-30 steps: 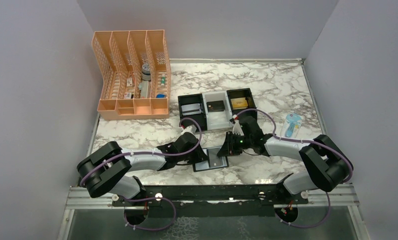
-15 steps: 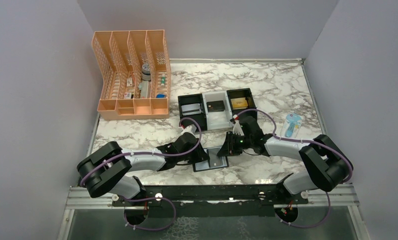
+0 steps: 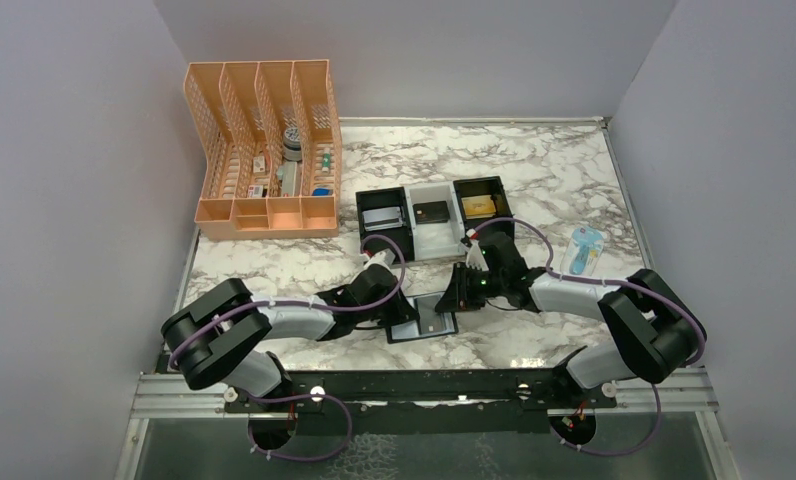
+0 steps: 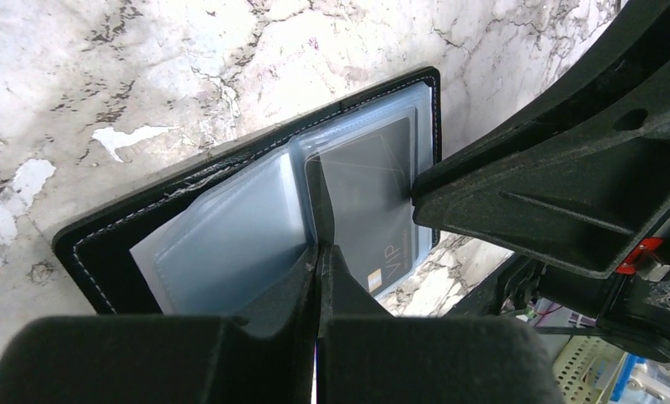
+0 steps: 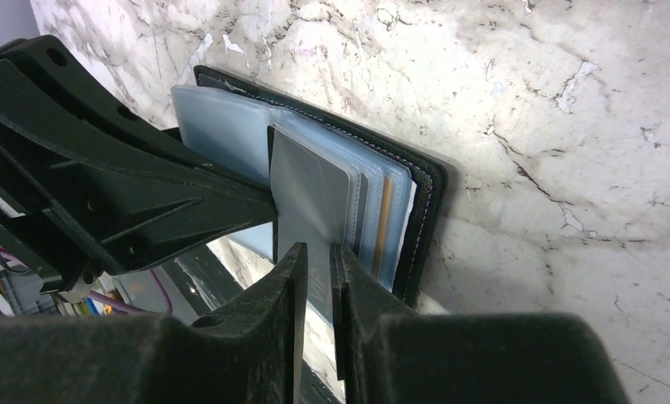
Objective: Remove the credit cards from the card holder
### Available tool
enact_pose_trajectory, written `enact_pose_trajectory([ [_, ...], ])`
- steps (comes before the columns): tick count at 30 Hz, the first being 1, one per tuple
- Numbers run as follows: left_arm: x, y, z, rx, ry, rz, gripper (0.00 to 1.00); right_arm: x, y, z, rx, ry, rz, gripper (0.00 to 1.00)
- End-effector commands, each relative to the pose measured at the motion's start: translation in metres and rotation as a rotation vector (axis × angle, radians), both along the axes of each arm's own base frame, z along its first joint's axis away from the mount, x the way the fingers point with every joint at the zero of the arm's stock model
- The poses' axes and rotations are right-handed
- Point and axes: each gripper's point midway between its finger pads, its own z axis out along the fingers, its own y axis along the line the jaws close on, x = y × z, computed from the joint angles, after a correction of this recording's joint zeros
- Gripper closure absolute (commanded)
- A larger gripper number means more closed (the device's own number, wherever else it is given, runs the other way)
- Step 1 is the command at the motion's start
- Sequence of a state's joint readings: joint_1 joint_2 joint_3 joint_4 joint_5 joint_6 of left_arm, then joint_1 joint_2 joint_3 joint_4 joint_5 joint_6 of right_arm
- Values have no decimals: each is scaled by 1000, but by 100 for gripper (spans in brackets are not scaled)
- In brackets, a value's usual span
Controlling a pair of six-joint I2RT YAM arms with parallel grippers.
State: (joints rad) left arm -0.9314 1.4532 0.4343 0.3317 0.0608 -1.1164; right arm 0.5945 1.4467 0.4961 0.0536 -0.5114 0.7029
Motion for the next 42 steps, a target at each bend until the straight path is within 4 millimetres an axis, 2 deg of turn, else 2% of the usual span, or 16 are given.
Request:
enact_pose_trajectory([
  [1,-4,23,-14,105,6,29,100,-6,-20,-29,-124,33,-39,82],
  [7,-1,33,-13,136,-13,52,100,-5,-20,-30,-131,28,-37,83],
  [14,-1,25,-8,99,-19,40,99,-4,-20,-29,-131,25,-34,83],
  [17,1,14,0,49,-31,24,83,-4,-20,-30,-130,25,-34,83],
  [22,4,9,2,35,-33,17,75,-5,-20,-30,-132,29,-38,83],
  [25,2,9,-2,40,-22,11,75,-6,-21,-31,-132,32,-39,83],
  [29,-2,6,-11,46,5,-8,76,-6,-20,-31,-130,33,-37,83],
  [37,-4,9,-18,61,17,-6,100,-5,-22,-32,-141,32,-45,83],
  [42,-4,23,-20,116,12,24,100,-3,-25,-35,-161,32,-61,83],
])
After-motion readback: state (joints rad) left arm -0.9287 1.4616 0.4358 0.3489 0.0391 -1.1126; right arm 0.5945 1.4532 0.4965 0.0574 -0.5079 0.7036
